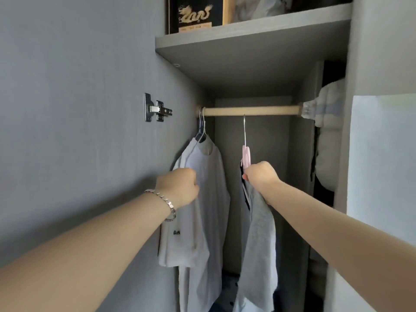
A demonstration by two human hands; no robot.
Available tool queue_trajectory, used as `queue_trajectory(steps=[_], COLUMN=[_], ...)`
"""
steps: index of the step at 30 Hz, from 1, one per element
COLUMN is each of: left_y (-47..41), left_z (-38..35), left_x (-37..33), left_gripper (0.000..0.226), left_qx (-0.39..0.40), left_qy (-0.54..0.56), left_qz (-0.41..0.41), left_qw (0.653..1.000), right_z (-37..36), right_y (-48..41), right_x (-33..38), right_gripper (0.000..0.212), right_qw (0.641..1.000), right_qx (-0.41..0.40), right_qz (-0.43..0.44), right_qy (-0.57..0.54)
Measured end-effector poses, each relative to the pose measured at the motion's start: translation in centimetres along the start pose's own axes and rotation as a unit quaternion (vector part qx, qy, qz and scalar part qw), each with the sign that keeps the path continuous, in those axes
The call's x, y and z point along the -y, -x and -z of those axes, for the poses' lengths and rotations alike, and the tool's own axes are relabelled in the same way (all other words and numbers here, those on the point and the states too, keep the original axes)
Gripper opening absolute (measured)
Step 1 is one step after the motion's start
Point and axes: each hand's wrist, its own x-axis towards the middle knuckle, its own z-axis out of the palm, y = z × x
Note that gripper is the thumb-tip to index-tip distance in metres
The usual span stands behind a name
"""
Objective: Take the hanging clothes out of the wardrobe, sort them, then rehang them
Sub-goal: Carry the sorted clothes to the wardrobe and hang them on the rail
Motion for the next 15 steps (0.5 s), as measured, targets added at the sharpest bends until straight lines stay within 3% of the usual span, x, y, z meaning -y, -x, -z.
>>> queue_trajectory(steps=[2, 4, 7, 9, 12, 15], left_y=[-2.3, -4.6, -7.4, -8.9, -10.7, -12.1], left_z=[1.2, 1.9, 2.2, 2.0, 1.6, 1.3], left_x=[0.9, 1.6, 2.2, 2.3, 2.5, 2.9], left_gripper=[0.023, 0.022, 0.019, 0.017, 0.017, 0.024], left_qx=[-0.025, -0.046, -0.051, -0.042, -0.054, -0.062], left_qy=[-0.015, -0.013, 0.012, 0.031, 0.042, 0.047], left_qz=[-0.007, -0.006, 0.005, 0.005, -0.008, 0.000], left_qw=[1.000, 0.999, 0.999, 0.999, 0.998, 0.997], right_z=[0.1, 0.1, -0.7, -1.5, -2.9, -5.1], right_y=[-2.8, -6.0, -10.9, -13.5, -16.9, -19.6], right_x=[1.3, 2.7, 4.9, 6.4, 7.6, 7.7], right_gripper=[0.032, 0.022, 0.027, 0.012, 0.029, 0.030], right_qw=[0.996, 0.991, 0.992, 0.988, 0.990, 0.992], right_qx=[-0.019, -0.055, -0.061, -0.062, -0.050, -0.018], right_qz=[-0.010, 0.009, 0.011, 0.002, -0.001, 0.011], right_qy=[-0.092, -0.121, -0.112, -0.143, -0.131, -0.127])
